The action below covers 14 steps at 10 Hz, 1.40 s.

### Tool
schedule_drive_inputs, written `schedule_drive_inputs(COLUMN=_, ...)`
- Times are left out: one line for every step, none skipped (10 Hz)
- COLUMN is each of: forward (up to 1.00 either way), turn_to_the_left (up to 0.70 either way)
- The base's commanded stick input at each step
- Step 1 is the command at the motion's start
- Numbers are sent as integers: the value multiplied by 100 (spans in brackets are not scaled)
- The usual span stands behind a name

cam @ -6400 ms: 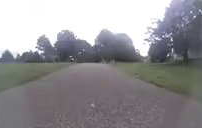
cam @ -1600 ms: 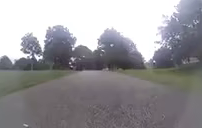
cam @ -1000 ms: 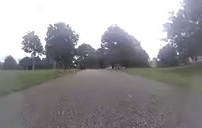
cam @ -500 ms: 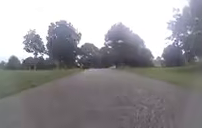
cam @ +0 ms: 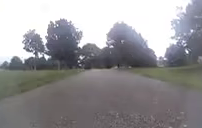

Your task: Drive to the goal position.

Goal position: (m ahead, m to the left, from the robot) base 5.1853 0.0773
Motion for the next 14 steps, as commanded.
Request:
schedule_drive_inputs(forward=100, turn_to_the_left=-27)
schedule_drive_inputs(forward=100, turn_to_the_left=-27)
schedule_drive_inputs(forward=100, turn_to_the_left=-27)
schedule_drive_inputs(forward=100, turn_to_the_left=-27)
schedule_drive_inputs(forward=100, turn_to_the_left=-27)
schedule_drive_inputs(forward=100, turn_to_the_left=-27)
schedule_drive_inputs(forward=100, turn_to_the_left=-27)
schedule_drive_inputs(forward=100, turn_to_the_left=0)
schedule_drive_inputs(forward=100, turn_to_the_left=0)
schedule_drive_inputs(forward=100, turn_to_the_left=0)
schedule_drive_inputs(forward=100, turn_to_the_left=0)
schedule_drive_inputs(forward=100, turn_to_the_left=0)
schedule_drive_inputs(forward=100, turn_to_the_left=0)
schedule_drive_inputs(forward=100, turn_to_the_left=0)
